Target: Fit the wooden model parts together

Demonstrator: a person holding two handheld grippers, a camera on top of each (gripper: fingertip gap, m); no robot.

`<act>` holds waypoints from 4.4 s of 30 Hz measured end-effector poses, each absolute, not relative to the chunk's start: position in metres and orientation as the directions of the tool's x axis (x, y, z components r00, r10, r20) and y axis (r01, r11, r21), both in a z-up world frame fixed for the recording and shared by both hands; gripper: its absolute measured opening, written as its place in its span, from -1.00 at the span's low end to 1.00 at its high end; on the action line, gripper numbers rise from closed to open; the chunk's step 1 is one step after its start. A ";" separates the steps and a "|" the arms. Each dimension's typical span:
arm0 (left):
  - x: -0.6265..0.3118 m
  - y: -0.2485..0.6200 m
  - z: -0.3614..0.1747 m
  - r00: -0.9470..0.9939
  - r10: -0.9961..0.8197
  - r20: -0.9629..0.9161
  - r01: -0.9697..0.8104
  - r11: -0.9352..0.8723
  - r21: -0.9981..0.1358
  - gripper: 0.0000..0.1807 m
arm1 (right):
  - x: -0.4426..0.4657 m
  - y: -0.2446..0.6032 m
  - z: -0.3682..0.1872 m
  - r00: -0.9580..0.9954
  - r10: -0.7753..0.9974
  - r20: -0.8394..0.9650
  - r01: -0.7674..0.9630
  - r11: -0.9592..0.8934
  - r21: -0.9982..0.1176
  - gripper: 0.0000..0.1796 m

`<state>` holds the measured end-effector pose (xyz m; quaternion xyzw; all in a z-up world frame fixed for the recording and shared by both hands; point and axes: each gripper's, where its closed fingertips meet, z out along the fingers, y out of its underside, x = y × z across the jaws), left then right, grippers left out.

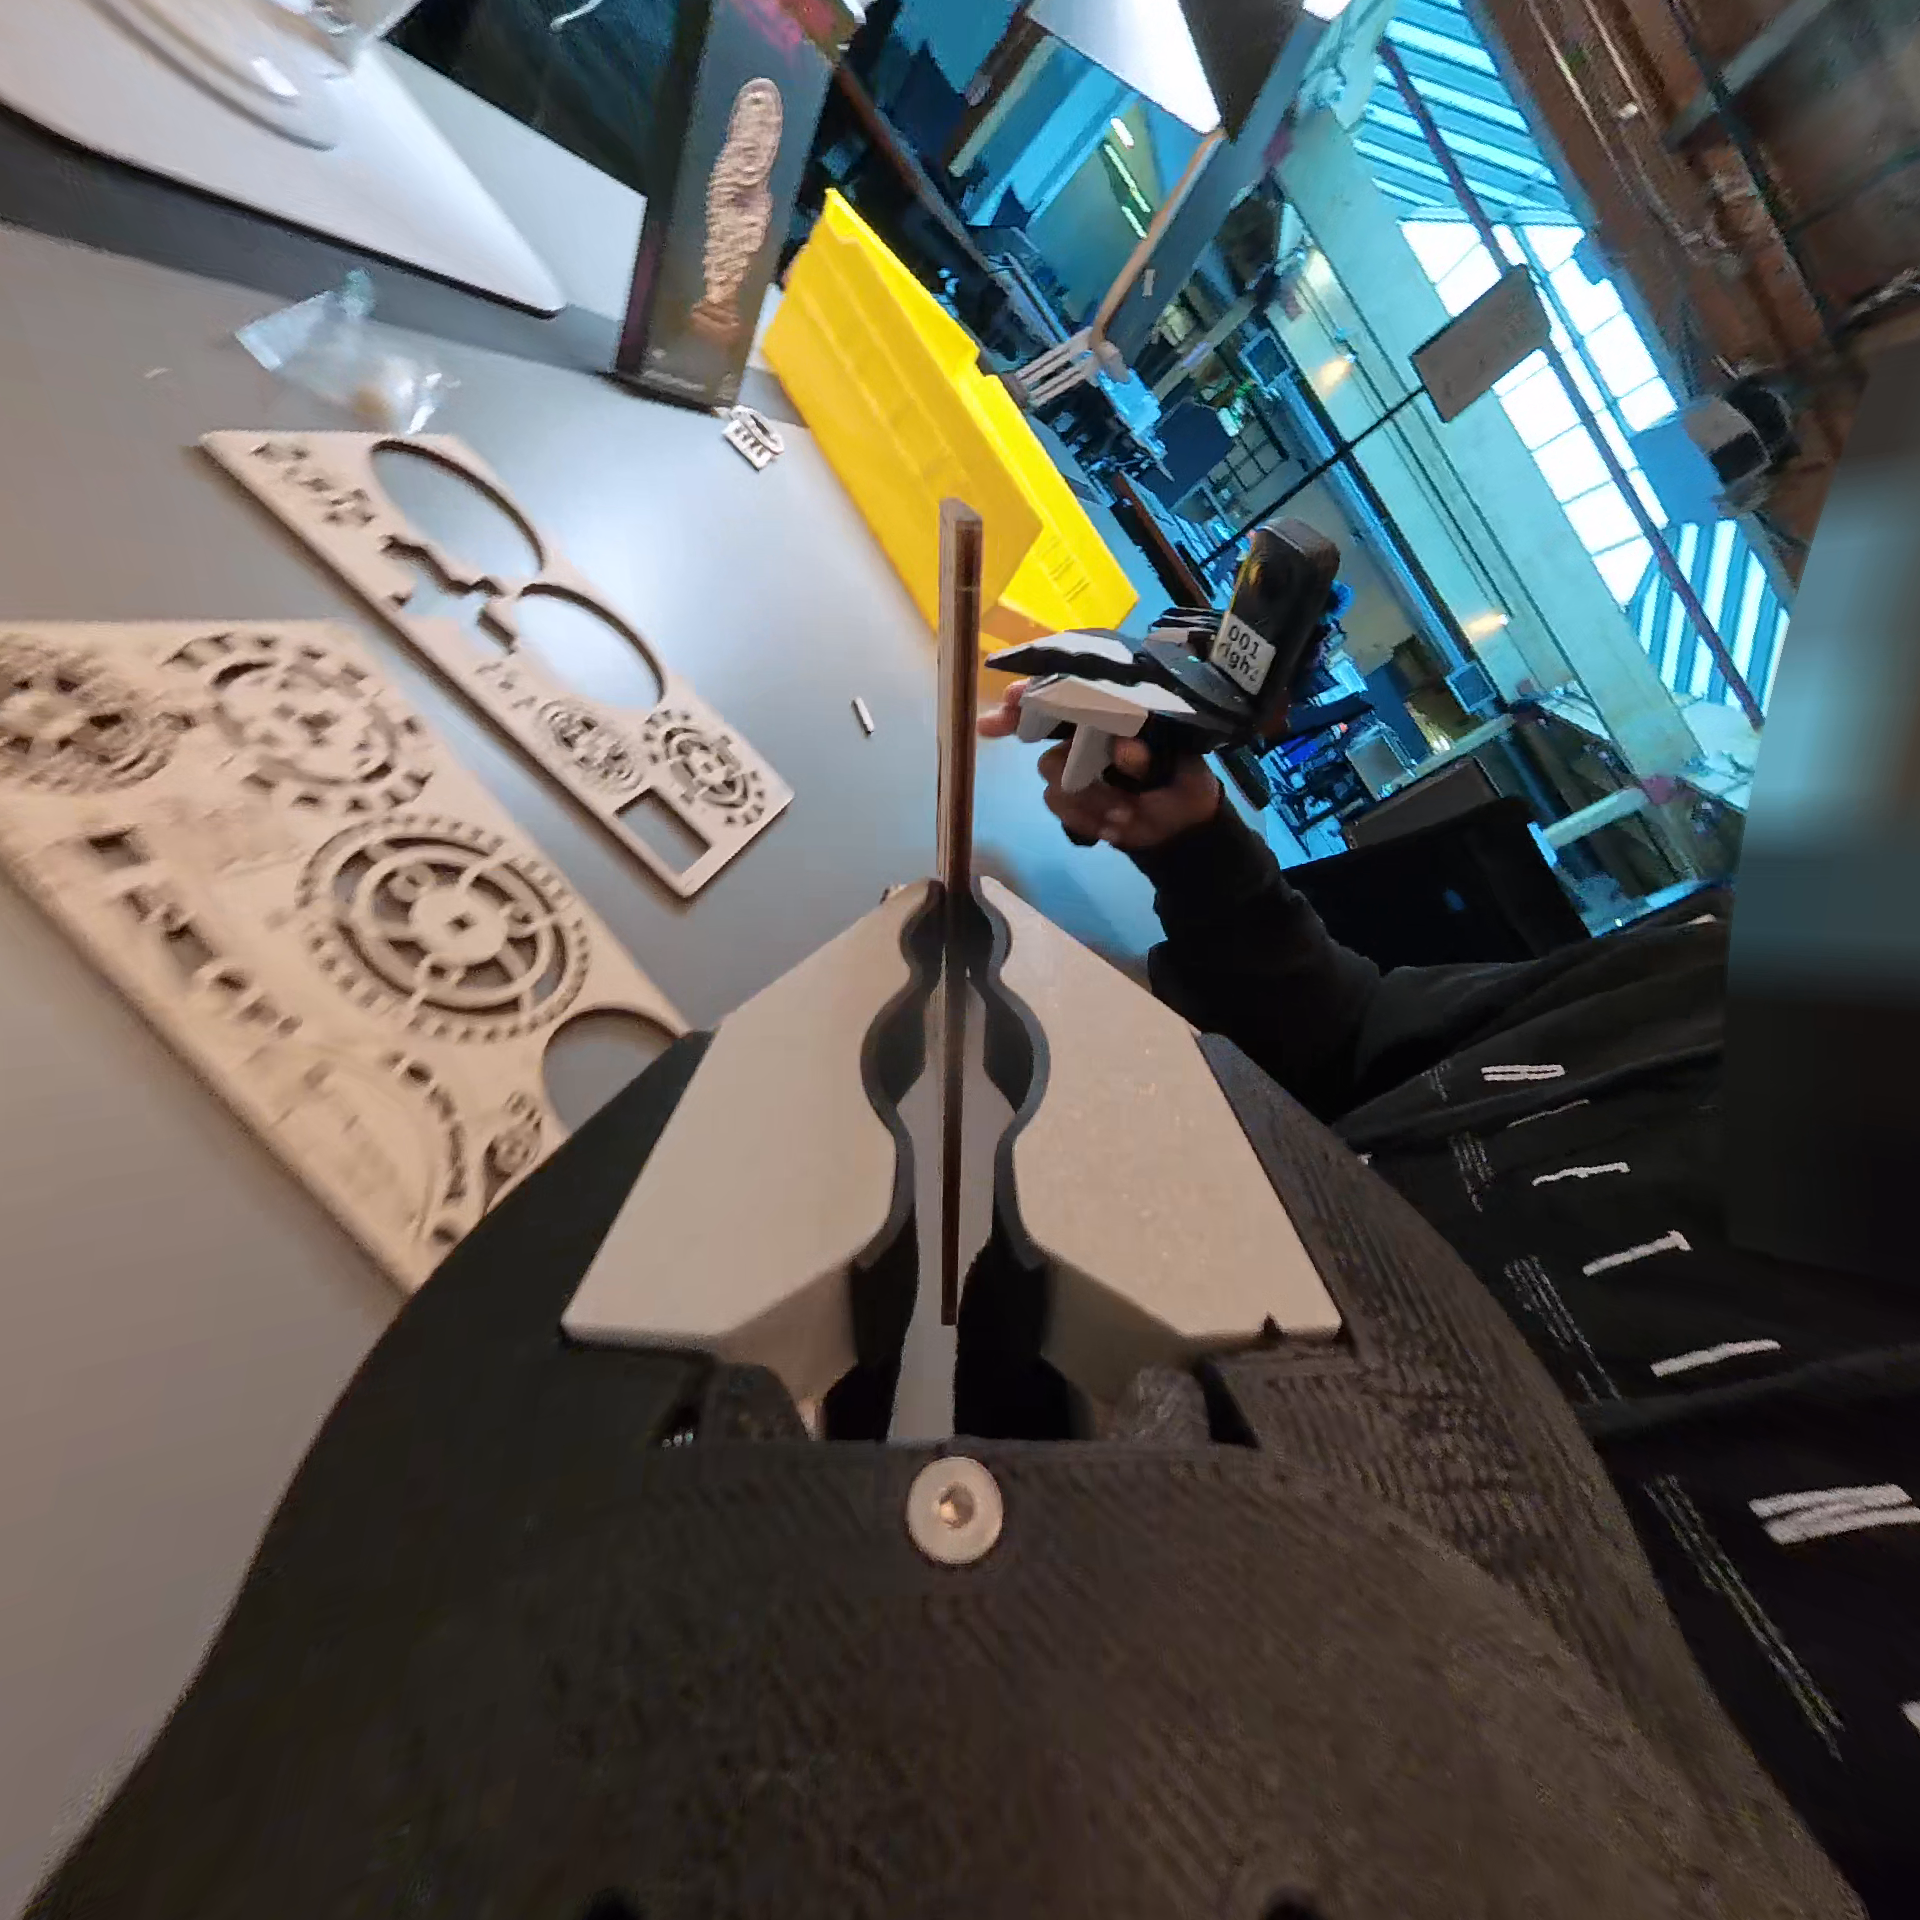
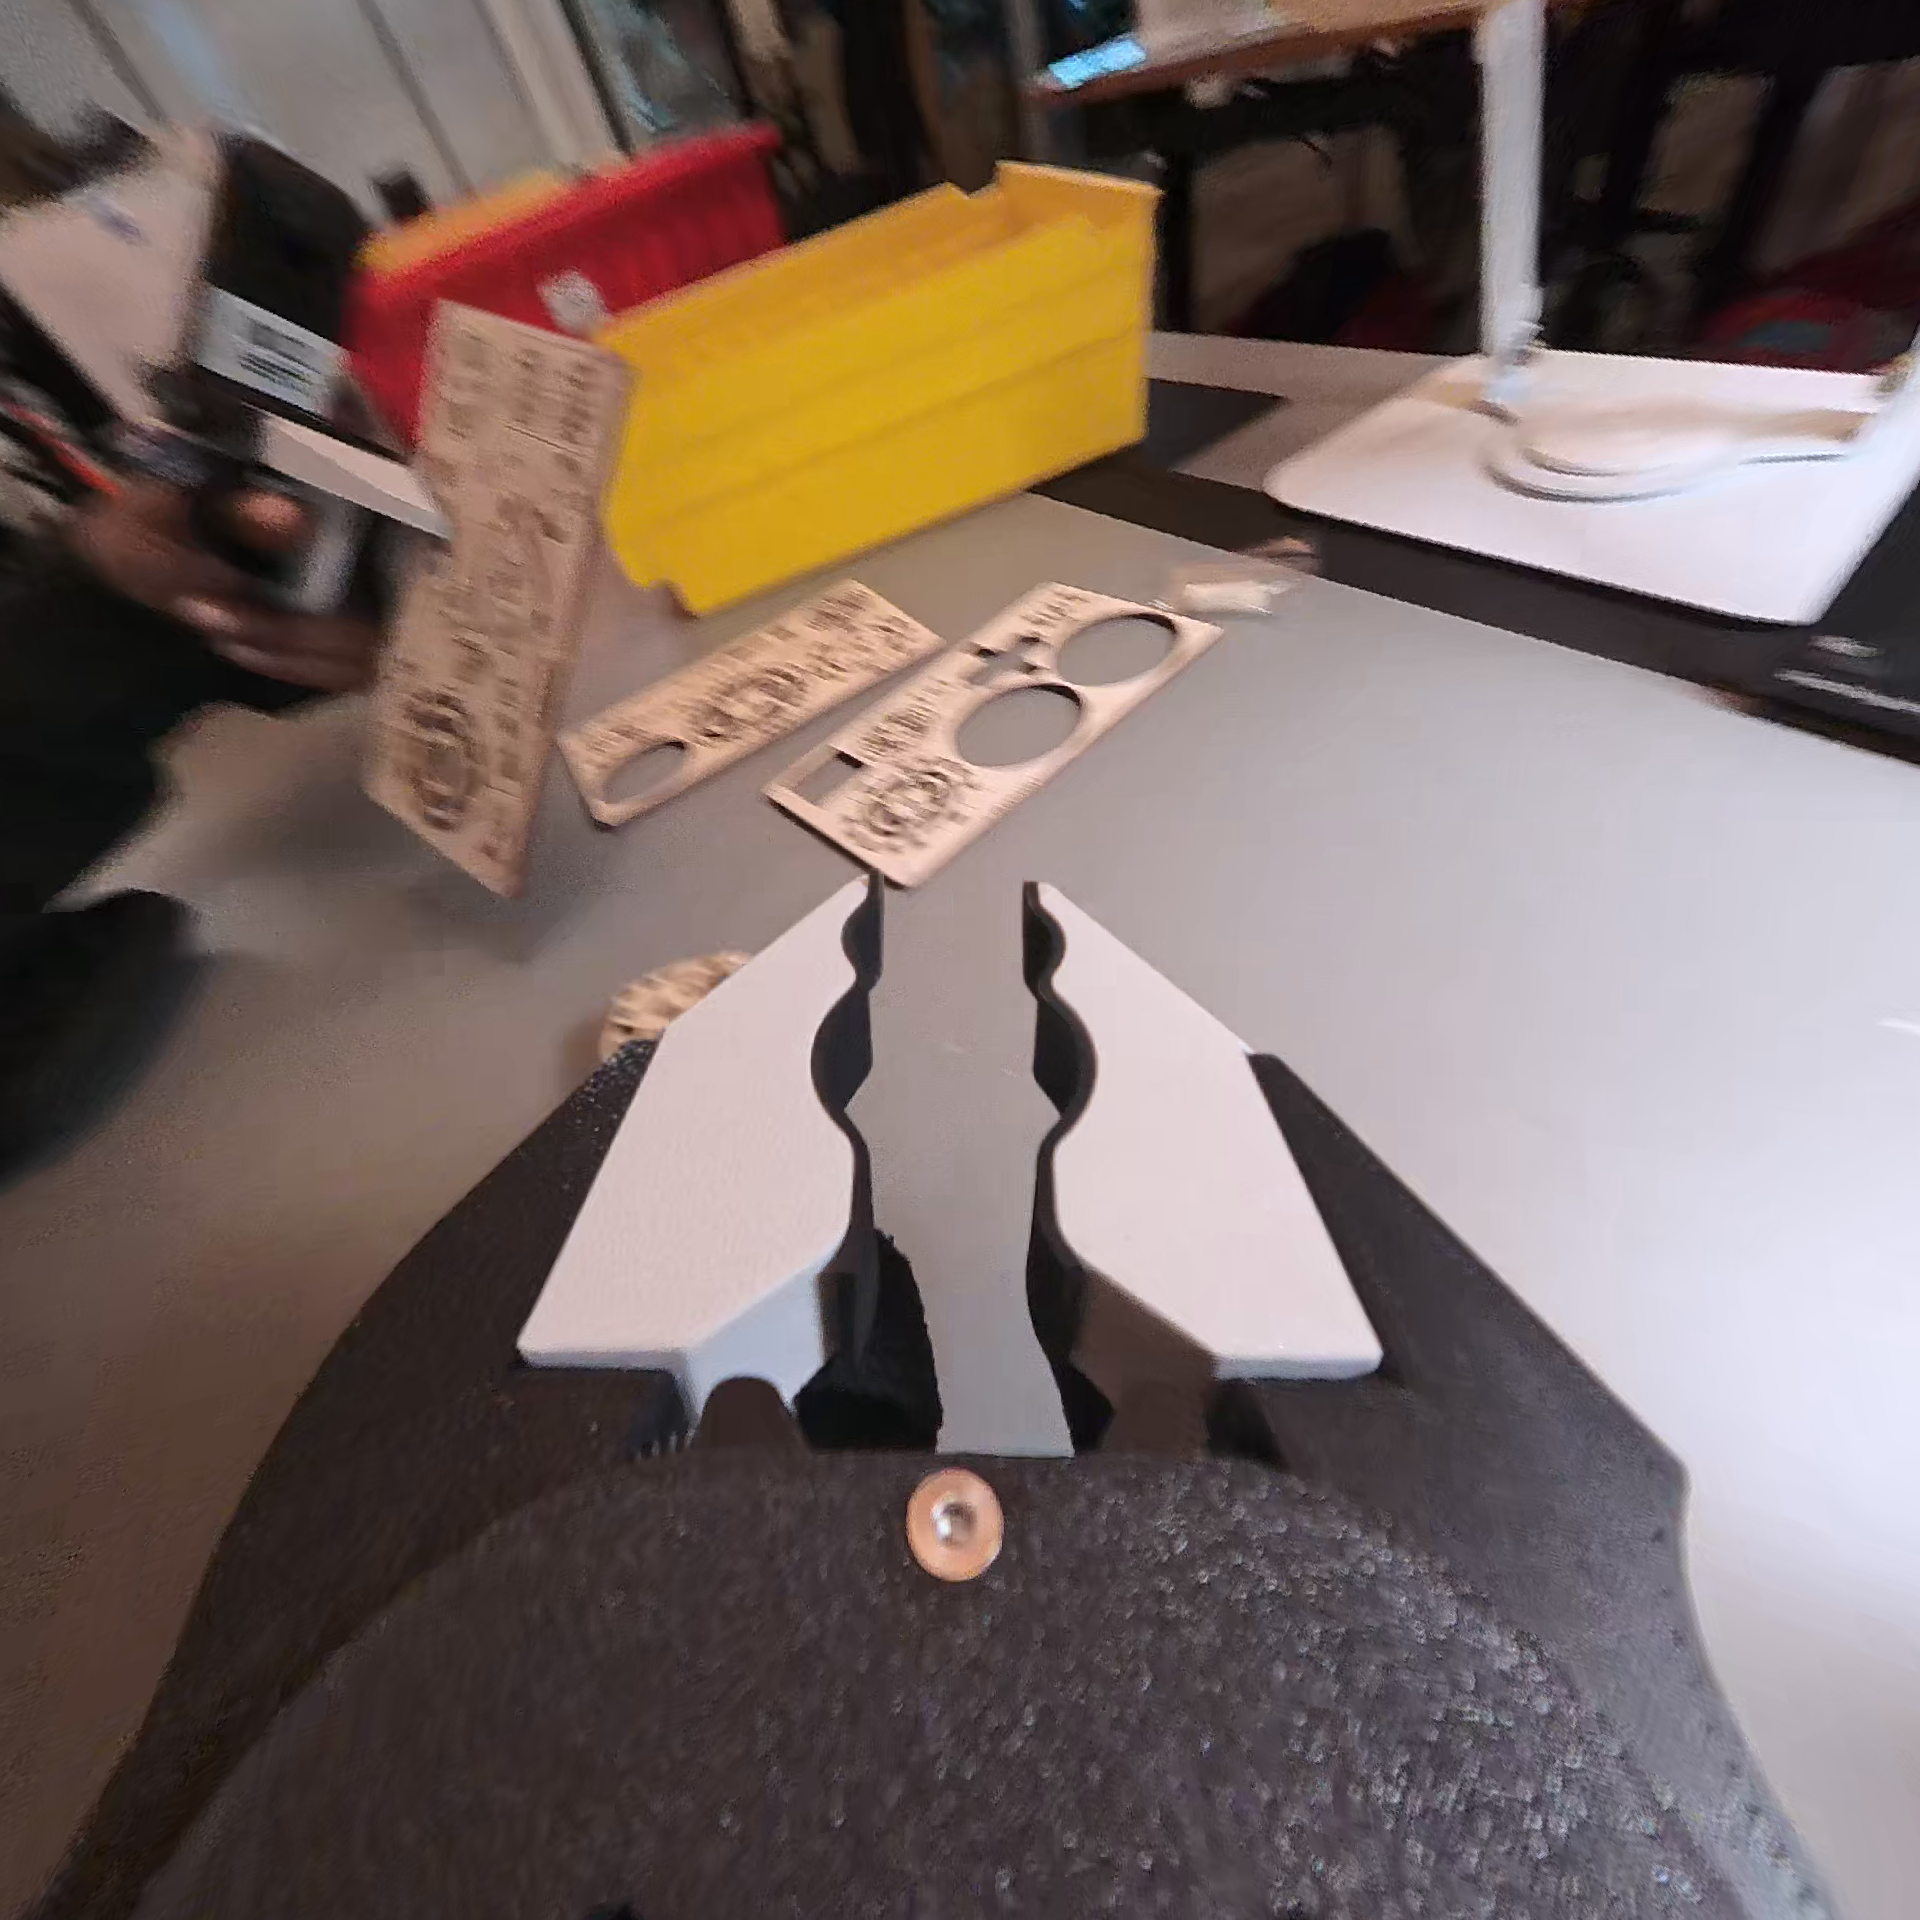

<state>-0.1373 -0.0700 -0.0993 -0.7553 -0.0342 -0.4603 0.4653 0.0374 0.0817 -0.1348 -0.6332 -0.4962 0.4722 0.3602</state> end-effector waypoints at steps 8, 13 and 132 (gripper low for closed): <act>-0.193 -0.120 -0.134 0.614 -0.192 0.766 0.516 -0.636 -0.573 -0.99 | 0.059 0.109 -0.168 0.190 0.974 -0.127 0.463 -0.203 -0.863 -0.66; -0.205 -0.131 -0.145 0.598 -0.146 0.788 0.556 -0.632 -0.540 -0.98 | 0.055 0.100 -0.178 0.168 0.981 -0.101 0.510 -0.174 -0.842 -0.65; -0.063 -0.079 -0.026 0.194 -0.752 0.630 0.635 -0.393 -0.665 -0.30 | 0.020 -0.003 -0.078 -0.224 0.651 0.725 0.092 0.755 -0.650 -0.99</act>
